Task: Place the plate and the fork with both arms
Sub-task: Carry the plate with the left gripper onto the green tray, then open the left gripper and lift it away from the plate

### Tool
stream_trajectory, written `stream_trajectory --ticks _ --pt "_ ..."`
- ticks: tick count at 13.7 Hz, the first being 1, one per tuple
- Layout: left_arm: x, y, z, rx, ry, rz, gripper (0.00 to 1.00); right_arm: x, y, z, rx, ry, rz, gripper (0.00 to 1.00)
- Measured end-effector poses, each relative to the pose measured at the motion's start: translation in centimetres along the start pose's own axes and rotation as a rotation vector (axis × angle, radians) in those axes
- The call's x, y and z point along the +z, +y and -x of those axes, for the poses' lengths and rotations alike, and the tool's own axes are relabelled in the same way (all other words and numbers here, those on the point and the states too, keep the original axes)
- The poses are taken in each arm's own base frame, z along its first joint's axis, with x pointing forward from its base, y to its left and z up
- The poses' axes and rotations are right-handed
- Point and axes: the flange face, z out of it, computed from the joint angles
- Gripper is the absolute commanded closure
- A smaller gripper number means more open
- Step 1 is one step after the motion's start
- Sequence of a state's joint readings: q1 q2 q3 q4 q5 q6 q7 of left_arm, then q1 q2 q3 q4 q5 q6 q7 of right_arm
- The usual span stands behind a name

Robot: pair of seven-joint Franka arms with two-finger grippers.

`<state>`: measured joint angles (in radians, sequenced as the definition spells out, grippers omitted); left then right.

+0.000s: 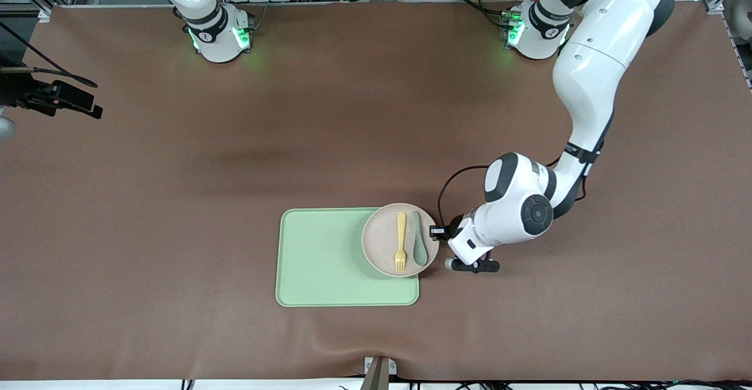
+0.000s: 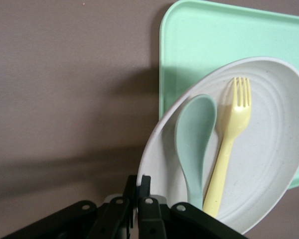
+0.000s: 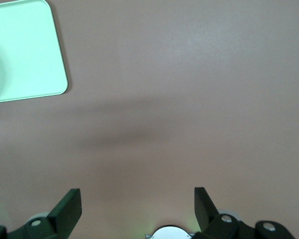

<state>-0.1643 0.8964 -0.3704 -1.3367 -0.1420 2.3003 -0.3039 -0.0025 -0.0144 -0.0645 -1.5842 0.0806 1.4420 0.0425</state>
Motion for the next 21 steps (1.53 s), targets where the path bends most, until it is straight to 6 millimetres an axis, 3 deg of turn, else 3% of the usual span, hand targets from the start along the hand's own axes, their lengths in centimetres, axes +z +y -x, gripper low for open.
stream_trajectory --ticks 6,13,17,21 --pt "3.7 2.8 0.5 -0.061 0.002 0.002 1.00 0.0 0.0 0.0 0.000 0.000 0.000 0.00" --pt "4.5 5.0 0.7 -0.088 0.028 0.000 1.00 0.1 0.0 0.0 0.001 -0.003 0.000 0.00" --pt "5.8 4.6 0.5 -0.099 0.036 0.005 1.00 0.4 0.0 -0.1 0.001 -0.008 0.000 0.00" --pt "5.8 4.5 0.4 -0.103 0.039 0.003 1.00 0.5 0.0 -0.1 0.001 -0.010 0.001 0.00"
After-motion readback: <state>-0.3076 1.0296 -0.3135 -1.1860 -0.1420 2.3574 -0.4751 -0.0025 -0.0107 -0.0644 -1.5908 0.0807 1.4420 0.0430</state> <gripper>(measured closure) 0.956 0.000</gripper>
